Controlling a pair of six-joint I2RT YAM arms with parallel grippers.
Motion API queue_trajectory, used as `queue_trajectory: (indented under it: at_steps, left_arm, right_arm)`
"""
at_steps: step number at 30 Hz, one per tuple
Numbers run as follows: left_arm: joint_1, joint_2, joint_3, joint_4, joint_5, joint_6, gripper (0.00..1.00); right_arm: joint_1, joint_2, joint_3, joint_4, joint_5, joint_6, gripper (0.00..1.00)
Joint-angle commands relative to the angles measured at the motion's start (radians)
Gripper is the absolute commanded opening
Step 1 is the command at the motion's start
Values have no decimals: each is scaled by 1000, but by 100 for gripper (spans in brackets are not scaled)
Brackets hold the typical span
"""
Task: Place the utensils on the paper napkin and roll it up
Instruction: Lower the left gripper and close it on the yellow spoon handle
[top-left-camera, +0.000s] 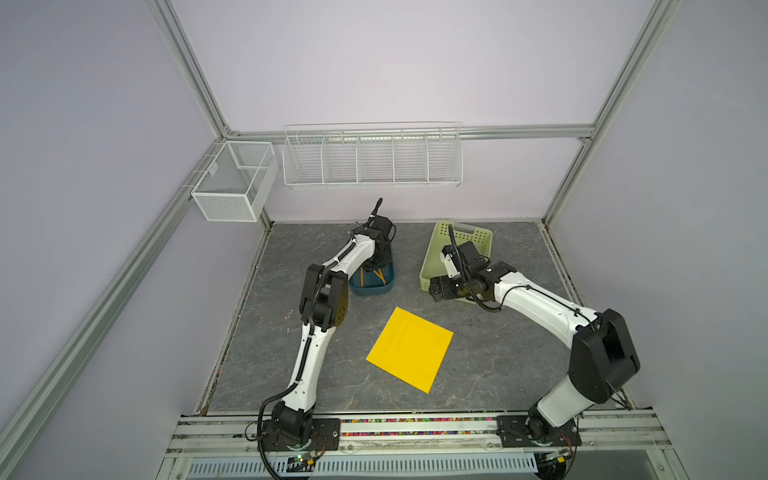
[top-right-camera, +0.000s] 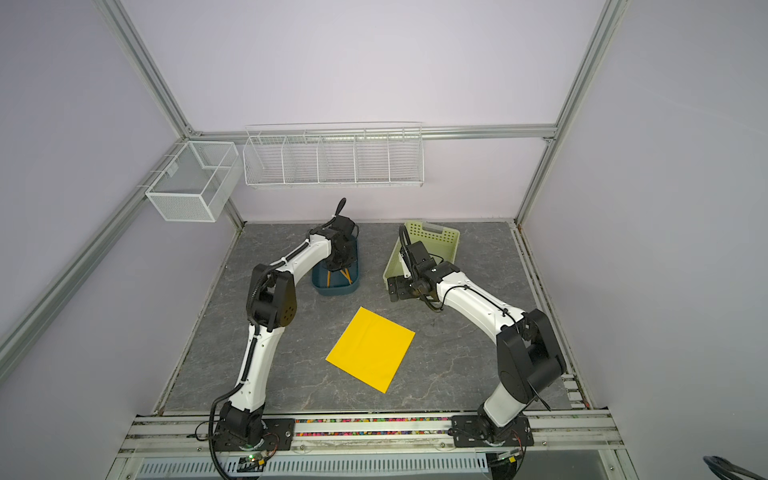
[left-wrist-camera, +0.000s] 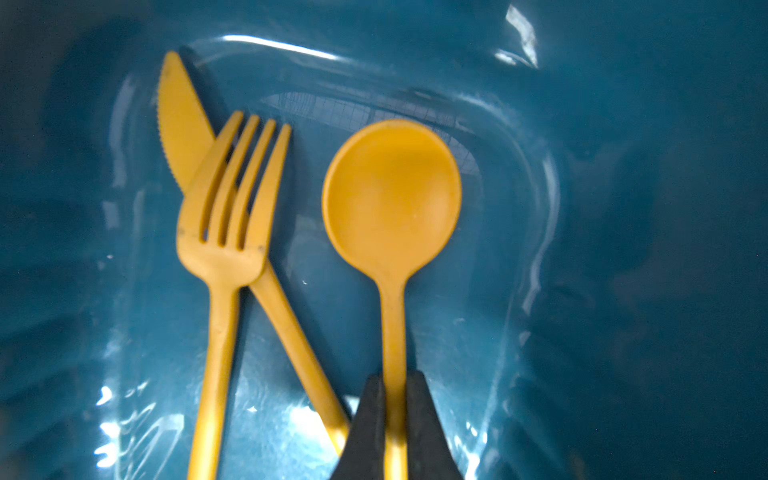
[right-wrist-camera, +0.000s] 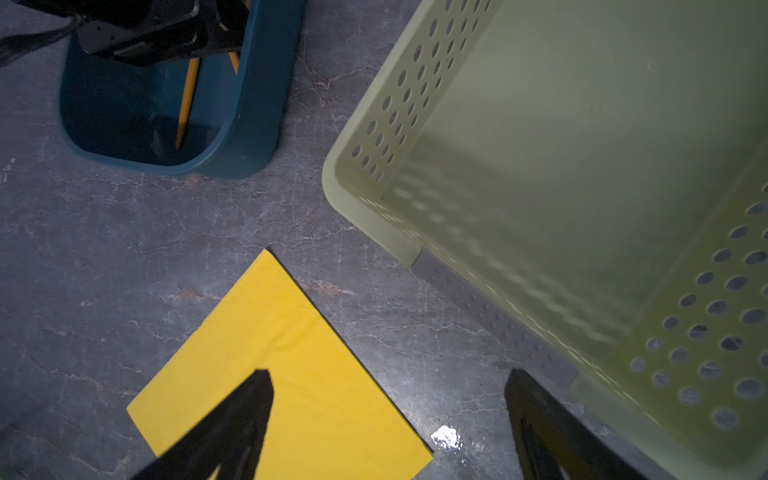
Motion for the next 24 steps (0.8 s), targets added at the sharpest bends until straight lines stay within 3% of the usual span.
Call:
queue_trajectory:
  at_steps: [1,24]
  left_arm:
    - [-7,-6,21,-53,-27,24,7]
    - [-15,-154,10,-98,-38,90,6]
  right_arm:
    - [2,10,20,-20,-6,-13,91]
    - [2,-75,0,-91,-28,1,91]
